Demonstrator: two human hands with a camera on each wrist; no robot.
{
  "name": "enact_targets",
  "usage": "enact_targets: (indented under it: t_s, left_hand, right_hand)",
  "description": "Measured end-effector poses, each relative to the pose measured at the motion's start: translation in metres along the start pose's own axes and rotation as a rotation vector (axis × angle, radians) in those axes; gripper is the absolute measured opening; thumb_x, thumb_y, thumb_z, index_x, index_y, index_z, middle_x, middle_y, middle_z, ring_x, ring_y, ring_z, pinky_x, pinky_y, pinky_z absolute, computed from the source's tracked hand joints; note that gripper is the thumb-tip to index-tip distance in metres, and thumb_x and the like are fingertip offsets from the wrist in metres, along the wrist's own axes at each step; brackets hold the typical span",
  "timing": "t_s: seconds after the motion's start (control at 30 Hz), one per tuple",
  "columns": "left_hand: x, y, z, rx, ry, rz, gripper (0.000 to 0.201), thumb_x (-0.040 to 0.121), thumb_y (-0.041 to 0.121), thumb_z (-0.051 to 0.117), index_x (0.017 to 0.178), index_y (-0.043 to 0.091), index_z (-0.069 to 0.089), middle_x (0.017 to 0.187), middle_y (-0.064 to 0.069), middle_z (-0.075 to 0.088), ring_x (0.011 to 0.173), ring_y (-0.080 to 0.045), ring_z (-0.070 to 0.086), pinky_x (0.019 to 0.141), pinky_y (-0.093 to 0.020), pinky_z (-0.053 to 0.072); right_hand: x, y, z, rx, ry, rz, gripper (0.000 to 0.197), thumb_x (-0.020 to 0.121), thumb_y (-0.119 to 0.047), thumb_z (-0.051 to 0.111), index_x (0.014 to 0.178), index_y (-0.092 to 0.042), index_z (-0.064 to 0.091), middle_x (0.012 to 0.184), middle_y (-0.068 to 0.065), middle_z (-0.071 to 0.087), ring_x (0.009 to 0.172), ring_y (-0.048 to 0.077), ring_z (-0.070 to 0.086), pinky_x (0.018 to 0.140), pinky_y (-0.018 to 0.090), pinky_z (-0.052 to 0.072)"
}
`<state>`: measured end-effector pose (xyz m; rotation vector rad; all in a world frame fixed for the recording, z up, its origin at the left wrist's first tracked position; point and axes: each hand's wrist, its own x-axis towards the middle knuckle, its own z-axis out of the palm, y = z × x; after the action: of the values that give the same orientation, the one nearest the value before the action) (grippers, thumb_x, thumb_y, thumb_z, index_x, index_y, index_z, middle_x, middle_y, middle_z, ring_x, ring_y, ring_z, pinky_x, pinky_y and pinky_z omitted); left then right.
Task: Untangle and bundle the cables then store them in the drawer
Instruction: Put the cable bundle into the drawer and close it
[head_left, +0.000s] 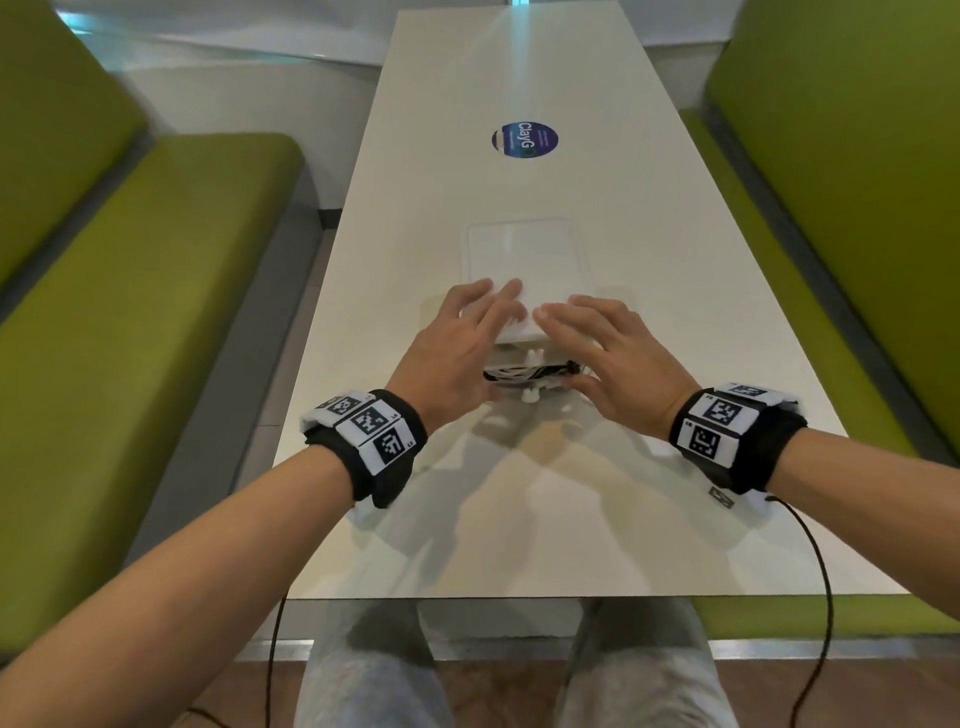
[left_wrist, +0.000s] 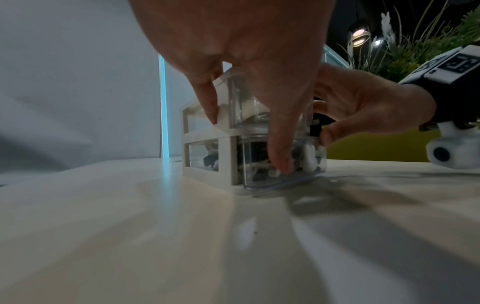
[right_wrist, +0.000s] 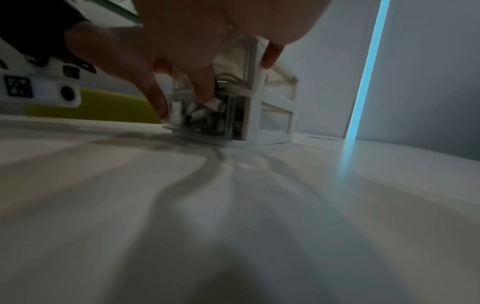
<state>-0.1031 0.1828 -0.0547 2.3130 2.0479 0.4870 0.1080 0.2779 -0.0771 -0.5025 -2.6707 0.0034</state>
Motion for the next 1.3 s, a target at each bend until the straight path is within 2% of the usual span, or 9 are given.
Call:
enact_targets:
  t_s: [0.13,0.23,0.37,0.43,0.57,0.8,1.0,1.2,1.3]
  left_hand:
    - [0.003,-0.005,0.001,-0.004,0.015,0.011,0.101,0.052,0.027,0.091,0.138,0.019,0.038,0.151,0.005,0.038,0.135,-0.025,0.029,0.088,-0.042,0.053]
    - [0.003,-0.007,0.004,0.009,0.025,0.015,0.104,0.052,0.028,0.091,0.141,0.018,0.039,0.151,0.005,0.038,0.134,-0.025,0.03,0.09,-0.042,0.052]
    - [0.003,-0.007,0.005,-0.014,0.037,0.016,0.102,0.053,0.027,0.09,0.141,0.018,0.039,0.152,0.006,0.036,0.135,-0.024,0.029,0.089,-0.043,0.053]
    - [0.003,-0.008,0.005,-0.013,0.037,0.02,0.102,0.053,0.026,0.09,0.141,0.018,0.039,0.152,0.006,0.036,0.135,-0.025,0.028,0.09,-0.043,0.052]
    - [0.003,-0.009,0.005,-0.026,0.042,0.021,0.1,0.055,0.027,0.089,0.141,0.018,0.04,0.152,0.006,0.036,0.136,-0.024,0.027,0.094,-0.04,0.05]
    - [0.002,-0.009,0.007,-0.025,0.048,0.014,0.099,0.056,0.027,0.088,0.14,0.02,0.038,0.152,0.008,0.034,0.137,-0.022,0.026,0.087,-0.043,0.054]
    - [0.002,-0.01,0.008,-0.043,0.064,0.022,0.095,0.058,0.028,0.087,0.14,0.019,0.039,0.152,0.008,0.035,0.137,-0.023,0.026,0.083,-0.044,0.055]
    - [0.002,-0.01,0.009,-0.029,0.065,0.025,0.093,0.059,0.028,0.086,0.139,0.019,0.04,0.151,0.007,0.036,0.137,-0.023,0.027,0.08,-0.044,0.056]
    - [0.002,-0.01,0.011,-0.015,0.078,0.029,0.092,0.058,0.027,0.086,0.138,0.019,0.04,0.151,0.008,0.036,0.136,-0.023,0.028,0.074,-0.043,0.057]
  right_hand:
    - [0.001,0.005,-0.001,0.041,-0.039,0.093,0.077,0.083,-0.027,0.071,0.146,-0.008,0.031,0.155,0.01,0.029,0.144,0.029,0.022,0.113,0.048,0.031]
    - [0.004,0.003,0.0,0.098,-0.035,0.105,0.07,0.082,-0.024,0.072,0.141,-0.006,0.04,0.151,0.011,0.036,0.143,0.029,0.025,0.113,0.046,0.032]
    - [0.004,0.011,-0.013,0.189,-0.115,0.076,0.071,0.085,-0.022,0.07,0.146,-0.011,0.035,0.154,0.007,0.029,0.145,0.024,0.019,0.114,0.036,0.03]
    - [0.003,0.017,-0.019,0.191,-0.133,0.051,0.069,0.087,-0.013,0.065,0.148,-0.014,0.033,0.156,0.006,0.025,0.146,0.023,0.017,0.113,0.035,0.029]
    - [0.002,0.017,-0.015,0.173,-0.122,0.154,0.068,0.088,-0.014,0.065,0.147,-0.027,0.034,0.16,0.006,0.012,0.147,0.027,0.013,0.11,0.041,0.033]
    - [0.011,0.018,-0.011,0.293,-0.133,0.24,0.076,0.084,-0.017,0.068,0.147,-0.033,0.029,0.161,-0.003,0.004,0.145,0.022,0.02,0.096,0.047,0.05]
    - [0.012,0.025,-0.01,0.371,-0.16,0.235,0.074,0.085,-0.021,0.07,0.146,-0.037,0.031,0.16,-0.005,0.006,0.145,0.017,0.02,0.103,0.047,0.045]
    - [0.012,0.005,0.001,0.323,-0.022,0.342,0.072,0.077,-0.022,0.073,0.139,-0.028,0.037,0.157,0.0,0.015,0.139,0.017,0.029,0.078,0.042,0.057]
    - [0.012,-0.001,0.005,0.349,0.016,0.386,0.074,0.071,-0.02,0.073,0.137,-0.026,0.041,0.156,-0.002,0.017,0.137,0.012,0.03,0.074,0.041,0.057]
